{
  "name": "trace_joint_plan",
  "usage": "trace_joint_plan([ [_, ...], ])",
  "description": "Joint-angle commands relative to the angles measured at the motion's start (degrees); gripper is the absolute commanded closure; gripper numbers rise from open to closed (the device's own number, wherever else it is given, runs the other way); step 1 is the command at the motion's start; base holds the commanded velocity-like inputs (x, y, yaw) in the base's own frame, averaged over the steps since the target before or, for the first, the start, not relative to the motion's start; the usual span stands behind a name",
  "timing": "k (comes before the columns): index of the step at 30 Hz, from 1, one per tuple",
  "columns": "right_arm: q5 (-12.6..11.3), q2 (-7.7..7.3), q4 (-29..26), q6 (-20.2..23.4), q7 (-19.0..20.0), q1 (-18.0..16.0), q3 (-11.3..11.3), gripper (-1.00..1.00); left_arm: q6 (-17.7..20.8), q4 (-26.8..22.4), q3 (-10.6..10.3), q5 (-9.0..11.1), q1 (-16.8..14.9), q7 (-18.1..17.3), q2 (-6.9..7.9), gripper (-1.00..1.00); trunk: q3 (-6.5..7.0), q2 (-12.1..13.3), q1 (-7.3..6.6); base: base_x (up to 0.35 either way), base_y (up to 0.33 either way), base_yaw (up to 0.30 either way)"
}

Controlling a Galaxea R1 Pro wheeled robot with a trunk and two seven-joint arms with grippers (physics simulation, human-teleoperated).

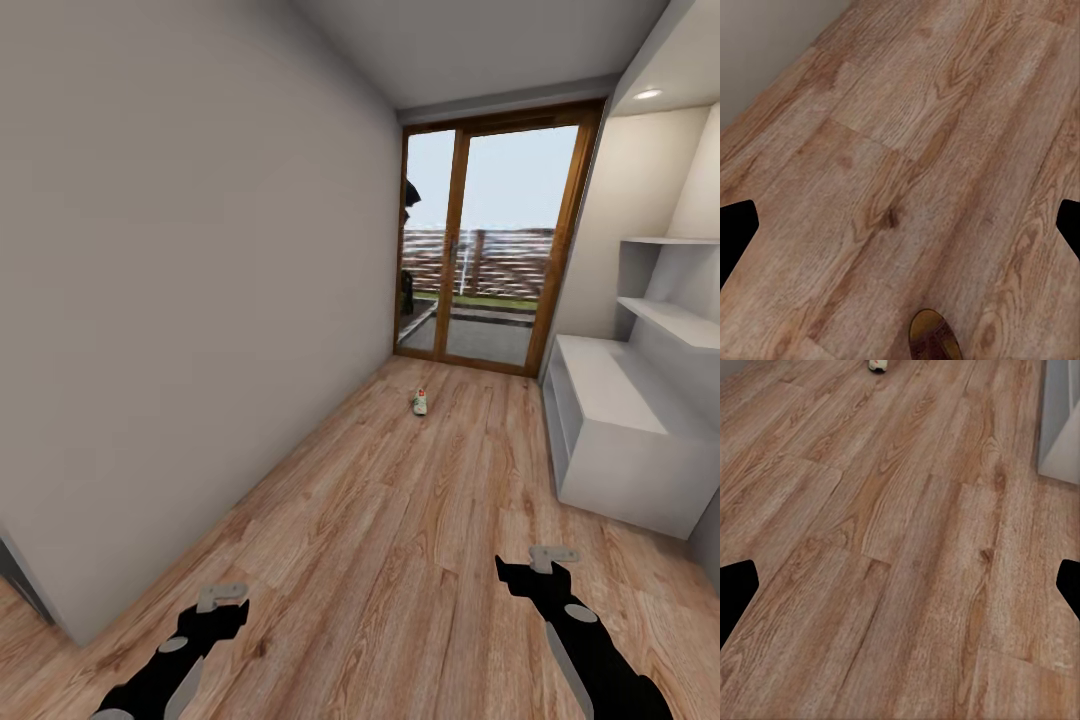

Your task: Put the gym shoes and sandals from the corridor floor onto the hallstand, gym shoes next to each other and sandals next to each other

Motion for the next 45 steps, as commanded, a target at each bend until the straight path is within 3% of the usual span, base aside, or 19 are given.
trace_joint_plan([
  [1, 0.0, 0.0, -0.1, 0.3, 0.1, 0.0, 0.0, -1.0, -0.1, 0.0, 0.1, 0.1, -0.2, 0.1, -0.02, -1.0, -0.06, 0.0, 0.0, 0.0, 0.0, 0.0],
  [19, 0.0, 0.03, 0.1, 0.3, 0.0, 0.0, 4.2, -1.0, 0.2, 0.0, 0.7, 0.1, -2.6, 0.5, -0.2, -1.0, -0.06, 0.0, 0.0, 0.0, 0.0, 0.0],
  [30, 0.0, 0.0, -0.1, 0.3, 0.0, 0.0, 4.4, -1.0, -0.3, 0.0, 1.0, 0.1, -2.2, 0.0, -1.13, -1.0, -0.06, 0.0, 0.0, 0.0, 0.0, 0.0],
  [45, -0.1, 0.0, -0.3, 0.3, 0.0, 0.0, 4.3, -1.0, -0.2, -0.1, 0.9, 0.0, -2.2, -0.2, -1.25, -1.0, -0.08, 0.0, 0.0, 0.0, 0.0, 0.0],
])
